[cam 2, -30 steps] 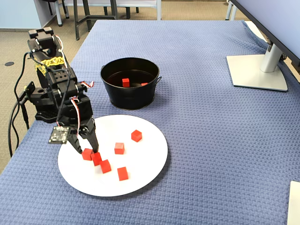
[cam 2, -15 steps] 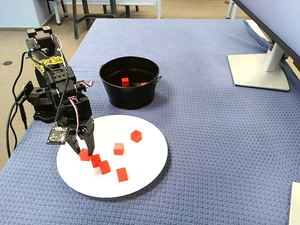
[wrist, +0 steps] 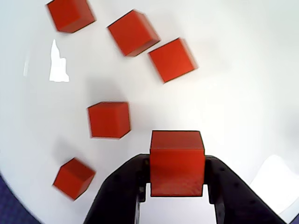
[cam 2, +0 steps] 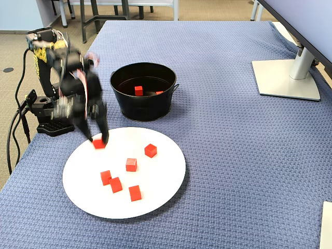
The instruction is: Pick up the red cubes from the white plate and place them in the black recipient
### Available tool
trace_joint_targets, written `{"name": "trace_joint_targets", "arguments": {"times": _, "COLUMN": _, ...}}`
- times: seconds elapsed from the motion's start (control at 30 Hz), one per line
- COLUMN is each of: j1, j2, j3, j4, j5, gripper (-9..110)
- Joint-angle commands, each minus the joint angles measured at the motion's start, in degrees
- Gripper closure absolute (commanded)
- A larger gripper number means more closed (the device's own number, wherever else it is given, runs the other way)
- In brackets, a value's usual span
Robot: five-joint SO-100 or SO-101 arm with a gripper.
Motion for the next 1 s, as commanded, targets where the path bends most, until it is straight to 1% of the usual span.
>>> {"name": "trace_joint_targets", "arguments": {"times": 0.0, "j1": -8.7, "j2": 11.6, "j3": -6.6, "j4": 8.7, "j5": 8.2, "gripper": 101}}
{"name": "trace_joint_targets", "arguments": {"times": 0.1, "j1": -17.4, "j2": 15.6, "j3": -8.3, "j4": 12.4, "j5": 15.0, "gripper": 102}}
{"name": "trace_joint_targets", "arguments": {"times": 0.37, "j1": -40.3, "j2": 22.2, "j3": -8.5, "j4": 10.6, "j5": 32.8, "gripper": 102}}
{"name": "trace_joint_targets", "arguments": {"times": 0.53, "j1": -55.1, "j2": 22.8, "j3": -5.2, "j4": 8.1, "j5": 39.8, "gripper": 102}}
{"name": "trace_joint_targets", "arguments": {"times": 0.63, "j1": -63.9, "j2": 20.7, "j3": -2.6, "j4": 6.7, "j5": 41.6, "gripper": 102}}
{"name": "trace_joint_targets", "arguments": {"times": 0.67, "j1": -66.3, "j2": 19.4, "j3": -2.5, "j4": 6.9, "j5": 41.7, "gripper": 98}}
{"name": "trace_joint_targets", "arguments": {"times": 0.7, "j1": -68.2, "j2": 18.3, "j3": -2.6, "j4": 7.7, "j5": 41.2, "gripper": 88}}
{"name": "trace_joint_targets", "arguments": {"times": 0.73, "j1": -69.0, "j2": 17.4, "j3": -3.0, "j4": 8.5, "j5": 40.7, "gripper": 72}}
{"name": "trace_joint_targets", "arguments": {"times": 0.77, "j1": -68.9, "j2": 16.8, "j3": -3.6, "j4": 9.5, "j5": 39.9, "gripper": 65}}
{"name": "trace_joint_targets", "arguments": {"times": 0.83, "j1": -65.5, "j2": 16.3, "j3": -5.0, "j4": 10.5, "j5": 37.9, "gripper": 60}}
{"name": "trace_joint_targets", "arguments": {"times": 0.97, "j1": -50.2, "j2": 16.9, "j3": -6.9, "j4": 7.4, "j5": 30.6, "gripper": 63}}
